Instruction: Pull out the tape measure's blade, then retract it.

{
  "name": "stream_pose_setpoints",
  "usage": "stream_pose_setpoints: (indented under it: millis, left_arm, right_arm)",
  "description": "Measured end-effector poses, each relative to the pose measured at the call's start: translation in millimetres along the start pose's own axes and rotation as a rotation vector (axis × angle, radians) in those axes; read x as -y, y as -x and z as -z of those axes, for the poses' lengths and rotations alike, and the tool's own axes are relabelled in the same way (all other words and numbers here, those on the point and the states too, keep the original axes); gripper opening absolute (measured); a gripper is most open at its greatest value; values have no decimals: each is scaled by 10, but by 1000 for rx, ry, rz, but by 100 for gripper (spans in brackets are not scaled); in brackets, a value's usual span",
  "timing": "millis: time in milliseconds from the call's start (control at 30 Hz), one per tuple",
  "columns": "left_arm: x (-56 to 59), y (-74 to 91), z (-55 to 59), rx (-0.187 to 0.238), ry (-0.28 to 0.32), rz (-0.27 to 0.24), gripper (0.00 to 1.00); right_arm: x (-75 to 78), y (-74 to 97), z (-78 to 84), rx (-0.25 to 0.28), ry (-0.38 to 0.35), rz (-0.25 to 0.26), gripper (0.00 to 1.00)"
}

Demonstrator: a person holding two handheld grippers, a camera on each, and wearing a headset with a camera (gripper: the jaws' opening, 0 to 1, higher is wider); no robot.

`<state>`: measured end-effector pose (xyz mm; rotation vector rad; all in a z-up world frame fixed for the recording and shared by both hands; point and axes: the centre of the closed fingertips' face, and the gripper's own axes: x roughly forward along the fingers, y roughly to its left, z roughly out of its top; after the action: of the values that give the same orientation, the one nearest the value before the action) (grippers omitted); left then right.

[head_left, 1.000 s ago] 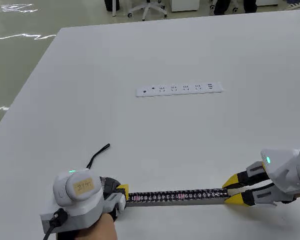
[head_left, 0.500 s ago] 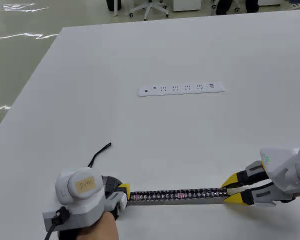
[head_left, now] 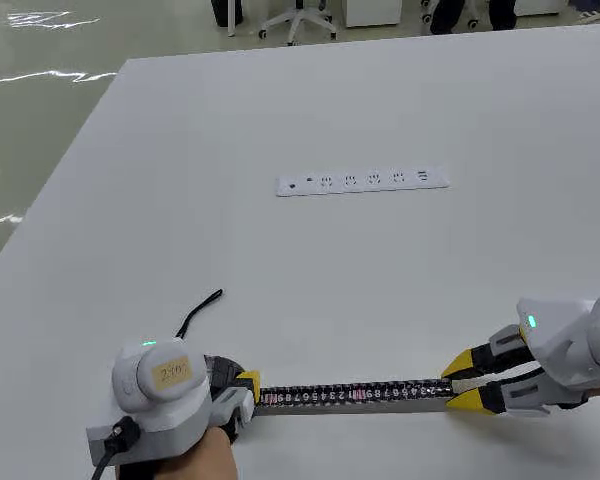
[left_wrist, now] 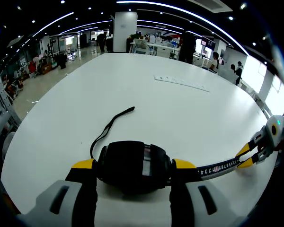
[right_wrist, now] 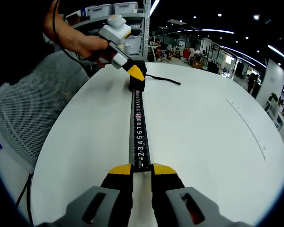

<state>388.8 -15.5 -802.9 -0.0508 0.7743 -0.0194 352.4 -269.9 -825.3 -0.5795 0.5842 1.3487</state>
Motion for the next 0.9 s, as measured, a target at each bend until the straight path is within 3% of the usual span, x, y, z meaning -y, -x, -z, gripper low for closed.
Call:
stream_pose_setpoints:
  millis: [900]
  left_arm:
    - [2,-3,4,-17,-17,-21,57]
  right_arm:
    - [7,-4,-21,3,1,-3,13]
